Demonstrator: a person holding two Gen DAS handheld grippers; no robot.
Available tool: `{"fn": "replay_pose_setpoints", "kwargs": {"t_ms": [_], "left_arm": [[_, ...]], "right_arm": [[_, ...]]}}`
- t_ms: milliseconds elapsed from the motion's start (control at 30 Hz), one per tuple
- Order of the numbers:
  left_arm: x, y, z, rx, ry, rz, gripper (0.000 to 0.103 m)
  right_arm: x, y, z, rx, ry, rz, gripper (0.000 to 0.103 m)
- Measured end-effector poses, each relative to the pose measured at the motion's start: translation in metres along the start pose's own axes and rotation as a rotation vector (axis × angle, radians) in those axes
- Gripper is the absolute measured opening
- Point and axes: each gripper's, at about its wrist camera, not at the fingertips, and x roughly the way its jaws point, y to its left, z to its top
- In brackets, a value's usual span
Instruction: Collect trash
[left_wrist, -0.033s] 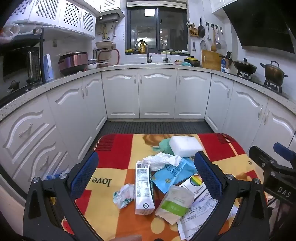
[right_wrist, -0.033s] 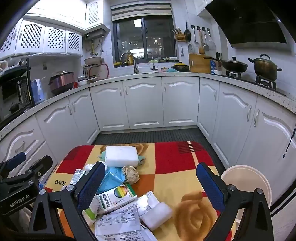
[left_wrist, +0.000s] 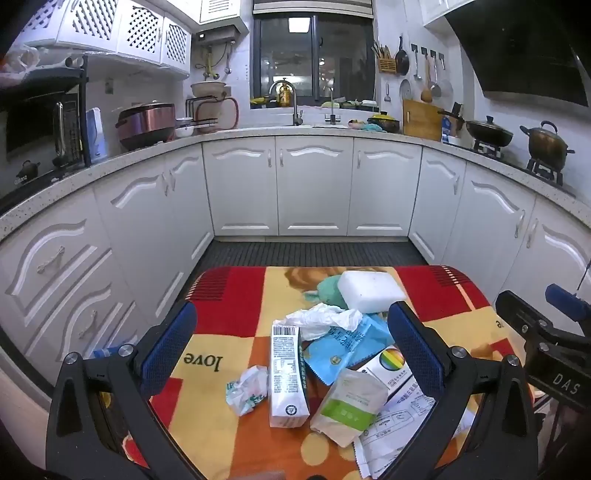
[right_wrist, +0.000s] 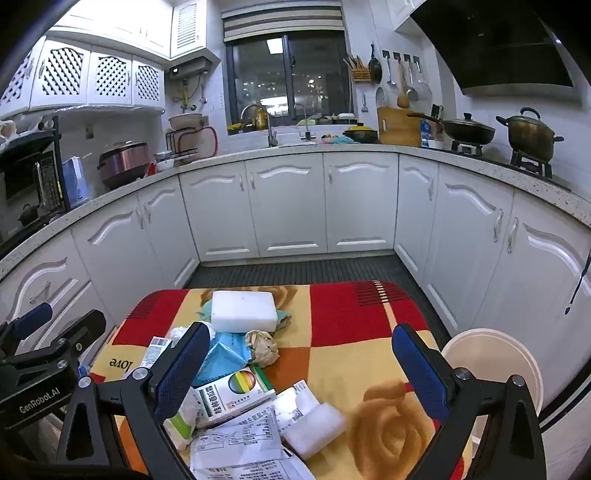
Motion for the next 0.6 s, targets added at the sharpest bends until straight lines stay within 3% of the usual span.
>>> {"fn": "replay_pose_setpoints", "kwargs": {"t_ms": [600], "left_arm": [[0.012,0.007,-0.002,-0.058,0.031,-0.041,0.103]], "right_arm": [[0.009,0.018,0.002,-0.027,-0.053,-0.031,0.098]]}}
